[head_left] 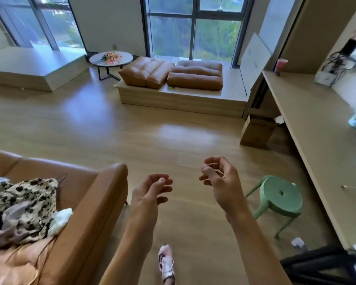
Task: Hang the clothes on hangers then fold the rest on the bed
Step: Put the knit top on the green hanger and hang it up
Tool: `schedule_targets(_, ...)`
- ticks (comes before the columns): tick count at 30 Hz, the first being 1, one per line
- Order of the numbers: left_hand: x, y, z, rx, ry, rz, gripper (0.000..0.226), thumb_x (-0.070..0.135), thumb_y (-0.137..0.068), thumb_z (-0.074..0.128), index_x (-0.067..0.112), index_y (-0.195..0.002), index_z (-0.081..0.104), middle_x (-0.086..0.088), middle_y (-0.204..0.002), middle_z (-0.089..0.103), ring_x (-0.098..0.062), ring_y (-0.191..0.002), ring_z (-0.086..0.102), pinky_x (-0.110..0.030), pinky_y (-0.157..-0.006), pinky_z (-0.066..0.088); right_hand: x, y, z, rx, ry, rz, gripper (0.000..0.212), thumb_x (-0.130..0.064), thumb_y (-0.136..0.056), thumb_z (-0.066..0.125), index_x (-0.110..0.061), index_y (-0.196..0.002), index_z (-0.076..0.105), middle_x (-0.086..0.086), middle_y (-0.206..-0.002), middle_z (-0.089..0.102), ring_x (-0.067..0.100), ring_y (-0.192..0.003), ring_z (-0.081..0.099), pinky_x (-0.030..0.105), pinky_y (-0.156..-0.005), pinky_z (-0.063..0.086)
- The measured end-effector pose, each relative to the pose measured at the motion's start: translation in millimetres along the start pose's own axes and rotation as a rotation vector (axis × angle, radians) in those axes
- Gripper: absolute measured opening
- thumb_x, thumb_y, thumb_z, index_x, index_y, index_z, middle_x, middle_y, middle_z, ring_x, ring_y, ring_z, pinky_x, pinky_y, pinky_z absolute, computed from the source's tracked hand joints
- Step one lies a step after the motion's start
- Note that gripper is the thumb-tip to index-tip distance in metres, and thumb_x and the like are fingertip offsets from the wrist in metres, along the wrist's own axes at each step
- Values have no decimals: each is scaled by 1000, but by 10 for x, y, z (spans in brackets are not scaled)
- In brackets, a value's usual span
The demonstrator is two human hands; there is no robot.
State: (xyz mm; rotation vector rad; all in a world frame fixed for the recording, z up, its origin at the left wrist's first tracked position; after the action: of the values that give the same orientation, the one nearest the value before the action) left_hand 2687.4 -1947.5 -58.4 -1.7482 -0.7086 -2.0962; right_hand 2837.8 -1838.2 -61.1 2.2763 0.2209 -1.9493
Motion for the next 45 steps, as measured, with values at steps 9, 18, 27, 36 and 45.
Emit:
schedule_targets(9,560,-2314,275,-61,-21,25,19,17,-102,50,15,-103,69,-4,-98,76,-25,-100,69,-35,-81,48,-330,-2175,600,-27,55,-47,10,-24,-98,62,-21,-107,61,1,-99,68,11,-81,70,28,-75,58)
schedule_targets(18,801,-4272,496,26,-59,32,19,17,-102,50,16,-103,69,-1,-97,76,-21,-98,70,-35,-82,51,-267,-4282,1293,-118,29,-23,11,-23,-98,62,-19,-108,61,4,-101,68,15,-83,71,31,-78,59)
schedule_targets(27,1334,-6079,356,339,63,97,16,17,-101,53,13,-100,69,-5,-96,76,-23,-95,70,-36,-82,48,-643,-6573,2220,-393,30,-94,8,-22,-99,61,-19,-106,62,5,-99,68,17,-84,70,36,-80,60)
schedule_targets(36,1502,-7299,-306,617,142,92,20,11,-103,48,9,-101,67,-8,-95,75,-24,-94,68,-39,-82,46,-660,-7558,3609,-631,54,-57,4,-13,-97,64,-14,-101,64,7,-89,69,20,-75,71,38,-73,57)
schedule_targets(45,1902,-8803,-1783,770,282,168,20,12,-103,47,10,-100,66,-8,-95,73,-20,-90,67,-38,-83,45,-1056,-8413,5690,-848,219,-228,10,-18,-96,65,-21,-104,62,3,-94,68,16,-81,70,36,-76,60)
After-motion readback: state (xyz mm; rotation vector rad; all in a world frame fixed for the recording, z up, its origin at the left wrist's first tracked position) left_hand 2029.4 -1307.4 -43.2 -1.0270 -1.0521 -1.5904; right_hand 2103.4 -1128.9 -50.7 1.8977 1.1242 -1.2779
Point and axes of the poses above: each hand's wrist, its own y-axis away from the middle knuckle, its own z-axis out of the palm, x = y × z, the point moved 2 cm from there along -y, towards the middle knuckle
